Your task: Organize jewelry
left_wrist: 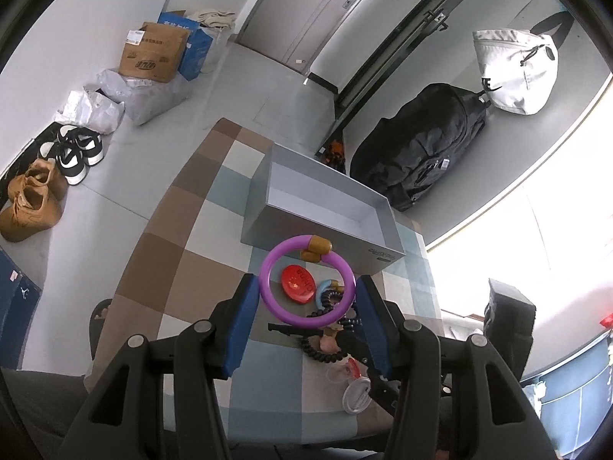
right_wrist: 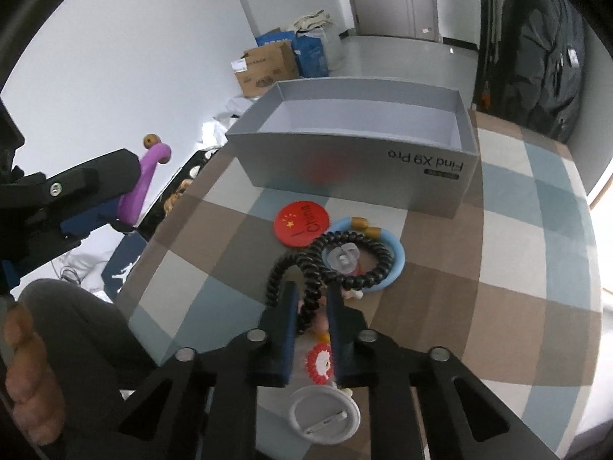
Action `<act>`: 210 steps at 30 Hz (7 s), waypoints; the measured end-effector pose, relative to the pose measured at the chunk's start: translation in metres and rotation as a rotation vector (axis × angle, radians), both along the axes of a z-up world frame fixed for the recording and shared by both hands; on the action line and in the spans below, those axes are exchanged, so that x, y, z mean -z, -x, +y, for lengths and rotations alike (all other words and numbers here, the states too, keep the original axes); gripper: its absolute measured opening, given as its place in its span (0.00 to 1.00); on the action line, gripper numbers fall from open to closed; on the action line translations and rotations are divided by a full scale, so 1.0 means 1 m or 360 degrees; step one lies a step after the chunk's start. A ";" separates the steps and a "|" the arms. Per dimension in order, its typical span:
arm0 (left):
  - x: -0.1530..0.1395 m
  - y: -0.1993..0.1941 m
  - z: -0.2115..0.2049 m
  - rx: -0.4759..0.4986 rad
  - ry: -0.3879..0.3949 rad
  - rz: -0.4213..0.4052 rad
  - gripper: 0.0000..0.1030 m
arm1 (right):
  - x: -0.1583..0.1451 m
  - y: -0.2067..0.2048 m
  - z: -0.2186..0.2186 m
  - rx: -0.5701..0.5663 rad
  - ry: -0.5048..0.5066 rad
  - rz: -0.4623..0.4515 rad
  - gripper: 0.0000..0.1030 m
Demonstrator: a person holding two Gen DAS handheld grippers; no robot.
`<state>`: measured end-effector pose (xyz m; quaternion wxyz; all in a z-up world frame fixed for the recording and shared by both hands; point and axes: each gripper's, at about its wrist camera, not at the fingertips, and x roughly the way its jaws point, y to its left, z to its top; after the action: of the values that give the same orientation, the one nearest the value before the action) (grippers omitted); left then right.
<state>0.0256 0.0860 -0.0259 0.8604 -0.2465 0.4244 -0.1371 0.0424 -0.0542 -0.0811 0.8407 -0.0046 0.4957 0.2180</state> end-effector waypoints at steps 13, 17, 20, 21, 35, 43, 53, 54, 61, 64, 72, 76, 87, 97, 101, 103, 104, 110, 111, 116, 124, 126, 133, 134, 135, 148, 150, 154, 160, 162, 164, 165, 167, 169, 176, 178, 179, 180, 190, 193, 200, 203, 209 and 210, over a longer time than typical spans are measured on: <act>-0.007 -0.005 -0.001 0.0002 -0.0044 -0.0029 0.45 | -0.030 0.005 -0.015 0.0009 -0.0102 -0.0120 0.08; -0.019 -0.014 -0.007 0.0016 -0.0111 -0.0068 0.45 | -0.052 -0.004 -0.027 0.0038 -0.0168 -0.0184 0.08; -0.026 -0.020 -0.015 0.0033 -0.0147 -0.0082 0.45 | -0.069 -0.014 -0.039 0.0074 -0.0217 -0.0232 0.08; -0.027 -0.023 -0.019 0.0042 -0.0150 -0.0086 0.45 | -0.073 -0.019 -0.042 0.0086 -0.0239 -0.0234 0.08; -0.026 -0.077 -0.044 0.0120 -0.0222 -0.0075 0.45 | -0.087 -0.094 -0.063 0.0122 -0.0358 -0.0298 0.08; -0.005 -0.105 -0.054 0.0153 -0.0257 -0.0011 0.45 | -0.066 -0.126 -0.063 0.0113 -0.0365 -0.0246 0.08; 0.014 -0.122 -0.065 0.0187 -0.0297 0.0081 0.45 | -0.046 -0.139 -0.067 0.0123 -0.0355 -0.0178 0.08; 0.016 -0.123 -0.065 0.0190 -0.0291 0.0087 0.45 | -0.043 -0.140 -0.066 0.0120 -0.0352 -0.0168 0.08; 0.019 -0.127 -0.067 0.0194 -0.0270 0.0113 0.45 | -0.030 -0.148 -0.064 0.0123 -0.0330 -0.0102 0.08; 0.020 -0.129 -0.068 0.0203 -0.0256 0.0118 0.46 | -0.029 -0.149 -0.064 0.0115 -0.0344 -0.0094 0.10; 0.019 -0.130 -0.061 0.0188 -0.0136 0.0141 0.58 | -0.039 -0.145 -0.074 0.0142 -0.0379 -0.0170 0.36; 0.013 -0.124 -0.060 0.0156 -0.0173 0.0068 0.70 | -0.049 -0.139 -0.084 0.0183 -0.0424 -0.0261 0.57; 0.003 -0.106 -0.039 -0.0020 -0.0305 -0.0057 0.76 | -0.062 -0.118 -0.087 0.0192 -0.0421 -0.0402 0.89; -0.010 -0.072 -0.041 -0.0067 -0.0402 -0.0175 0.82 | -0.070 -0.086 -0.085 0.0164 -0.0358 -0.0508 1.00; -0.008 -0.056 -0.041 -0.0075 -0.0390 -0.0153 0.87 | -0.067 -0.069 -0.089 0.0170 -0.0326 -0.0530 1.00; -0.006 -0.049 -0.044 -0.0067 -0.0405 -0.0147 0.91 | -0.064 -0.064 -0.093 0.0195 -0.0328 -0.0499 1.00; -0.005 -0.045 -0.046 -0.0055 -0.0419 -0.0145 0.92 | -0.061 -0.060 -0.095 0.0206 -0.0328 -0.0481 1.00; -0.004 -0.024 -0.057 0.0017 -0.0414 -0.0136 0.92 | -0.051 -0.035 -0.103 0.0228 -0.0278 -0.0442 1.00; -0.004 -0.021 -0.057 0.0022 -0.0409 -0.0128 0.92 | -0.050 -0.030 -0.104 0.0221 -0.0276 -0.0430 1.00; 0.001 -0.006 -0.056 0.0012 -0.0370 -0.0085 0.92 | -0.046 -0.010 -0.100 0.0191 -0.0270 -0.0366 1.00; 0.014 0.007 -0.053 -0.0016 -0.0317 0.0018 0.92 | -0.029 0.019 -0.081 -0.0003 -0.0184 -0.0213 1.00; 0.015 0.009 -0.050 -0.0037 -0.0313 0.0033 0.92 | -0.025 0.027 -0.078 -0.0032 -0.0159 -0.0188 1.00; 0.019 0.015 -0.040 -0.0098 -0.0314 0.0063 0.92 | -0.011 0.052 -0.063 -0.0100 -0.0123 -0.0099 0.96; 0.019 0.015 -0.039 -0.0107 -0.0317 0.0064 0.92 | -0.008 0.054 -0.059 -0.0107 -0.0117 -0.0079 0.93; 0.019 0.015 -0.039 -0.0119 -0.0319 0.0067 0.92 | -0.005 0.057 -0.055 -0.0121 -0.0109 -0.0060 0.90; 0.022 0.017 -0.020 -0.0209 -0.0263 0.0117 0.92 | 0.018 0.064 -0.022 -0.0189 0.0147 -0.0099 0.66; 0.022 0.016 -0.017 -0.0216 -0.0248 0.0123 0.92 | 0.019 0.066 -0.020 -0.0188 0.0179 -0.0117 0.55; 0.024 0.014 -0.012 -0.0236 -0.0211 0.0146 0.92 | 0.018 0.069 -0.019 -0.0176 0.0259 -0.0172 0.36; 0.023 0.015 -0.006 -0.0269 -0.0179 0.0136 0.92 | 0.015 0.068 -0.022 -0.0151 0.0265 -0.0209 0.37; 0.024 0.014 -0.007 -0.0262 -0.0181 0.0139 0.92 | 0.011 0.068 -0.025 -0.0131 0.0236 -0.0220 0.36; 0.023 0.014 -0.007 -0.0259 -0.0186 0.0136 0.92 | 0.007 0.066 -0.029 -0.0113 0.0191 -0.0223 0.25; 0.023 0.014 -0.007 -0.0262 -0.0193 0.0134 0.92 | 0.005 0.064 -0.032 -0.0098 0.0163 -0.0216 0.15; 0.022 0.016 -0.007 -0.0285 -0.0225 0.0124 0.92 | 0.005 0.060 -0.036 -0.0071 0.0133 -0.0195 0.14; 0.022 0.017 -0.006 -0.0286 -0.0214 0.0119 0.92 | 0.006 0.057 -0.040 -0.0047 0.0117 -0.0175 0.14; 0.024 0.016 -0.008 -0.0258 -0.0204 0.0133 0.92 | -0.001 0.057 -0.046 -0.0034 0.0042 -0.0176 0.10; 0.024 0.017 -0.011 -0.0237 -0.0216 0.0124 0.92 | -0.006 0.057 -0.050 -0.0020 0.0001 -0.0192 0.08; 0.023 0.018 -0.013 -0.0228 -0.0221 0.0121 0.92 | -0.010 0.057 -0.054 0.0001 -0.0018 -0.0208 0.08; 0.023 0.018 -0.015 -0.0209 -0.0228 0.0120 0.92 | -0.012 0.056 -0.057 0.0016 -0.0032 -0.0214 0.07; 0.030 0.021 -0.049 0.0057 -0.0268 0.0147 0.92 | -0.024 0.042 -0.092 0.0206 -0.0190 -0.0194 0.06; 0.034 0.024 -0.070 0.0194 -0.0363 0.0152 0.89 | -0.028 0.040 -0.099 0.0238 -0.0220 -0.0204 0.06; 0.045 0.031 -0.093 0.0360 -0.0446 0.0208 0.60 | -0.033 0.037 -0.112 0.0283 -0.0290 -0.0204 0.06; 0.046 0.032 -0.096 0.0386 -0.0460 0.0217 0.57 | -0.036 0.037 -0.114 0.0281 -0.0307 -0.0213 0.06; 0.050 0.032 -0.097 0.0387 -0.0440 0.0246 0.38 | -0.037 0.036 -0.116 0.0284 -0.0331 -0.0218 0.06; 0.050 0.032 -0.096 0.0393 -0.0430 0.0251 0.36 | -0.037 0.036 -0.116 0.0282 -0.0329 -0.0217 0.06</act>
<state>-0.0063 -0.0105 -0.0760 0.8263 -0.0849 0.5321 -0.1637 0.0067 -0.1705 -0.0440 0.8843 0.1110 0.4109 0.1921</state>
